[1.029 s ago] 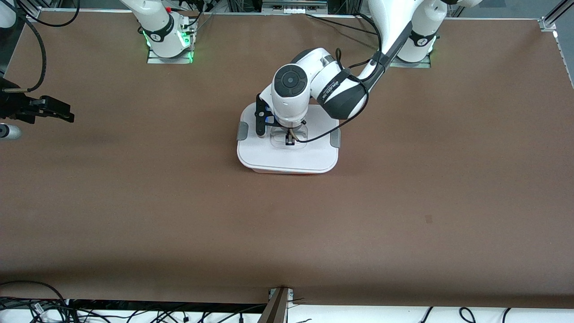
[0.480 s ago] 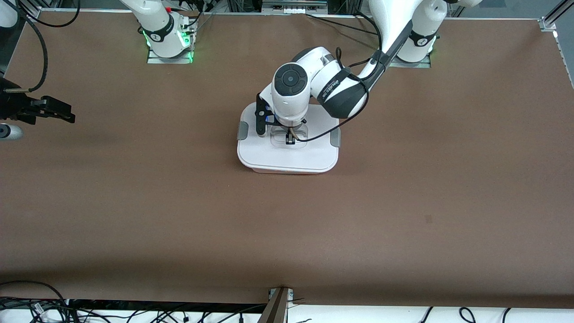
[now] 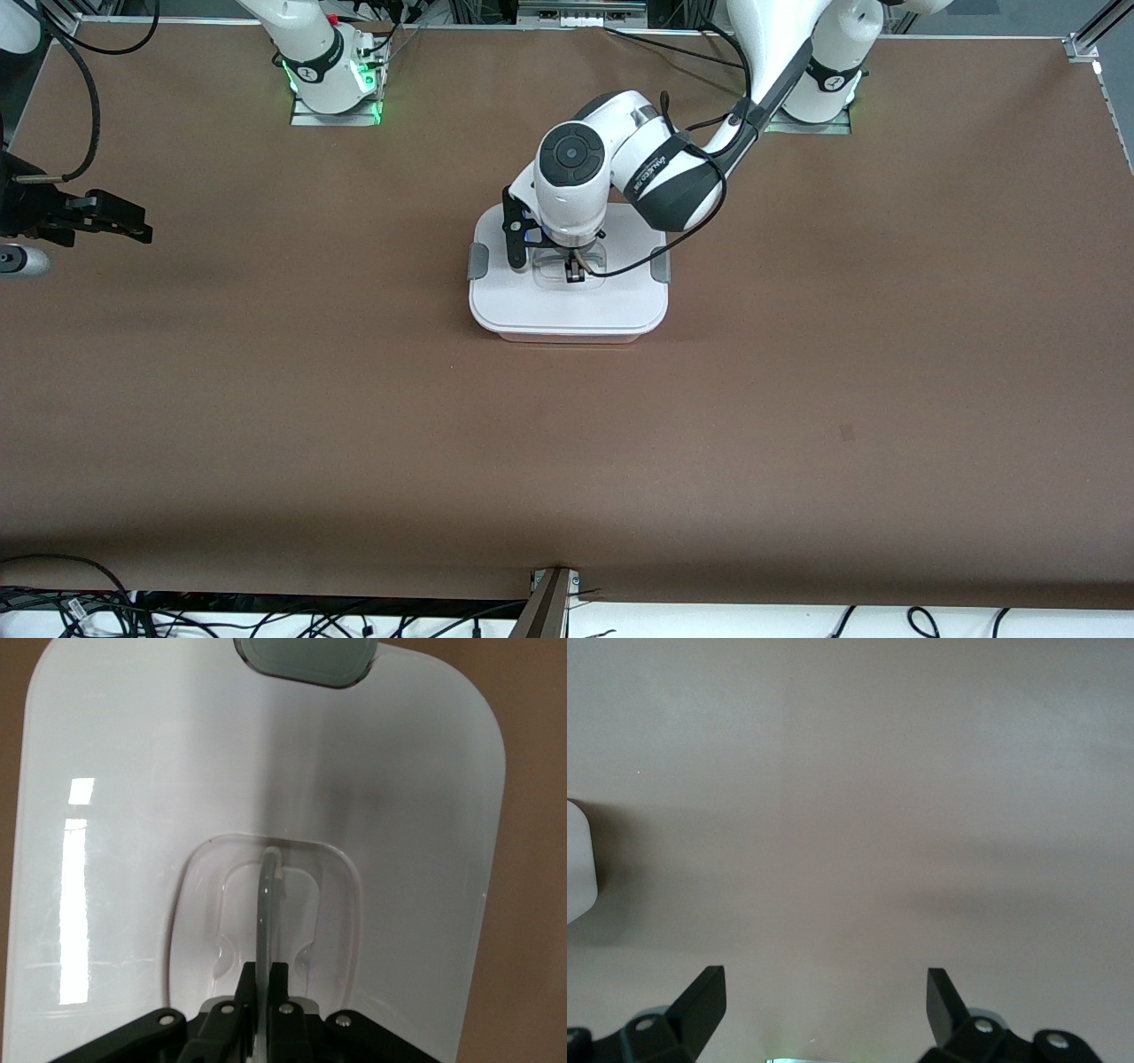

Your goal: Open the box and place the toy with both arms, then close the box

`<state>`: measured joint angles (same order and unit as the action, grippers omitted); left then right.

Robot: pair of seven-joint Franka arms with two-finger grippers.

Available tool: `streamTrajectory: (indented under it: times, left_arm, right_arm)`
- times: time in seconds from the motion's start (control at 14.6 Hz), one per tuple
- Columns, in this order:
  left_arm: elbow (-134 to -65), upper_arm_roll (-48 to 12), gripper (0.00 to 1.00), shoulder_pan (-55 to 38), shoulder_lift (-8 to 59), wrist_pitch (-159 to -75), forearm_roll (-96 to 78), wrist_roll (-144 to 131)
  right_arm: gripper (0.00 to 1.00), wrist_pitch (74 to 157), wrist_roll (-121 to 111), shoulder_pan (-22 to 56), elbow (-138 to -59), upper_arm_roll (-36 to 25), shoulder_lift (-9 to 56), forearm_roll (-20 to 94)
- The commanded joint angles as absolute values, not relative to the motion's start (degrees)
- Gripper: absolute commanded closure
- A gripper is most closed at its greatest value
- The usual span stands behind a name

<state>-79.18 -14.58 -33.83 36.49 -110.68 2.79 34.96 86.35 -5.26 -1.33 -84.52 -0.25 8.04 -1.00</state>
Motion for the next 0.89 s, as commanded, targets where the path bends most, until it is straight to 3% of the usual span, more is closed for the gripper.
streamTrajectory:
  times: [0.0, 0.07, 0.14, 0.21, 0.82]
  left_arm:
    - [-83.4, -14.3, 1.0, -33.6, 35.2, -109.8, 4.0, 33.8]
    - [-83.3, -14.3, 1.0, -33.5, 35.2, -109.7, 4.0, 33.8]
    - [-83.2, -14.3, 0.82, -33.6, 35.1, -109.5, 4.0, 33.8]
    - [-83.1, -14.3, 0.01, -33.6, 34.4, -109.3, 4.0, 33.8]
    - [-80.5, -13.5, 0.0, -26.6, 24.5, -100.6, 3.9, 32.9]
  right_arm:
    - [0.0, 85.9, -6.0, -1.3, -82.9, -0.3, 8.9, -0.9]
    - [0.0, 85.9, -6.0, -1.3, -82.9, -0.3, 8.9, -0.9]
    - [0.0, 85.9, -5.9, -1.3, -82.9, -0.3, 8.9, -0.9]
    - [0.0, 85.9, -5.9, -1.3, -82.9, -0.3, 8.9, -0.9]
    - [0.0, 86.2, -5.9, -1.2, -82.9, -0.3, 9.1, -0.8]
